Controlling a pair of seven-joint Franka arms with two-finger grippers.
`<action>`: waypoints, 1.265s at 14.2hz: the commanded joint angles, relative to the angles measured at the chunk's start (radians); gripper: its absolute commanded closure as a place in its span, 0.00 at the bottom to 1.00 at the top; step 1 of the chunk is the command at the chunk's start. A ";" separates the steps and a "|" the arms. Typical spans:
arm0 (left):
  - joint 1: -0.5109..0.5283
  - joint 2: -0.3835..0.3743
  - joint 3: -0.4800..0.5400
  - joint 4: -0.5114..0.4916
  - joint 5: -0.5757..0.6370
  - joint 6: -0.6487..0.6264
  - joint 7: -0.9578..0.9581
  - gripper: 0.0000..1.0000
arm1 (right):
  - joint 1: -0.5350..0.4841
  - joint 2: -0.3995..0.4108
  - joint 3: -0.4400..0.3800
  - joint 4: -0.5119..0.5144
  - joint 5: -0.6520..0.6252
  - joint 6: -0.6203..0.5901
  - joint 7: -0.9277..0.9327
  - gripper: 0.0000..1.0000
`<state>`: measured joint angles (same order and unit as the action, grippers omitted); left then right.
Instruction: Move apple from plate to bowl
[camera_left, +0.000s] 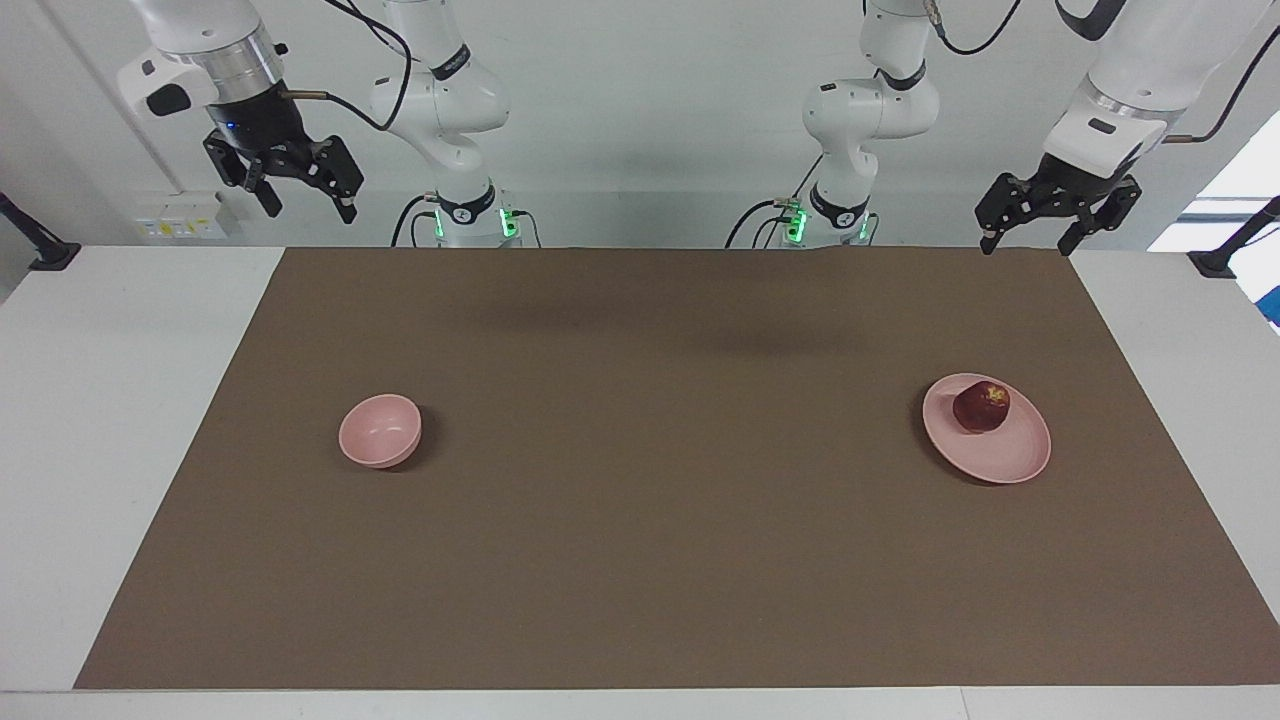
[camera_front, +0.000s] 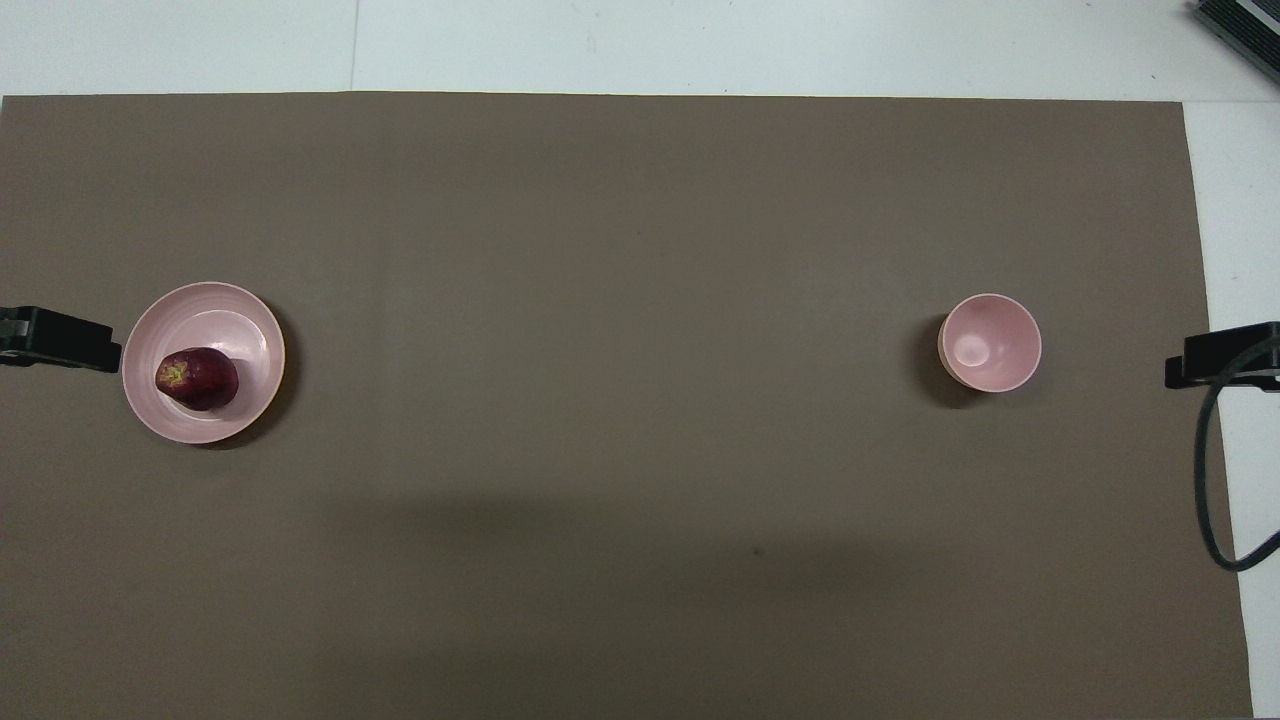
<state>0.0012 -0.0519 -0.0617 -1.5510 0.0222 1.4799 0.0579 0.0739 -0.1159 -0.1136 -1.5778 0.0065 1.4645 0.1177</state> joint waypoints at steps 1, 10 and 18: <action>-0.003 -0.026 -0.001 -0.017 0.005 -0.030 0.011 0.00 | -0.002 -0.014 0.000 -0.014 0.004 0.019 -0.024 0.00; 0.017 -0.026 0.003 -0.012 0.005 -0.038 -0.003 0.00 | -0.002 -0.014 0.000 -0.014 0.004 0.019 -0.024 0.00; 0.019 -0.028 0.003 -0.021 0.007 -0.035 0.002 0.00 | -0.002 -0.014 0.000 -0.014 0.004 0.017 -0.024 0.00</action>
<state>0.0095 -0.0602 -0.0541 -1.5515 0.0222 1.4487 0.0574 0.0739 -0.1159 -0.1135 -1.5778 0.0065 1.4645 0.1177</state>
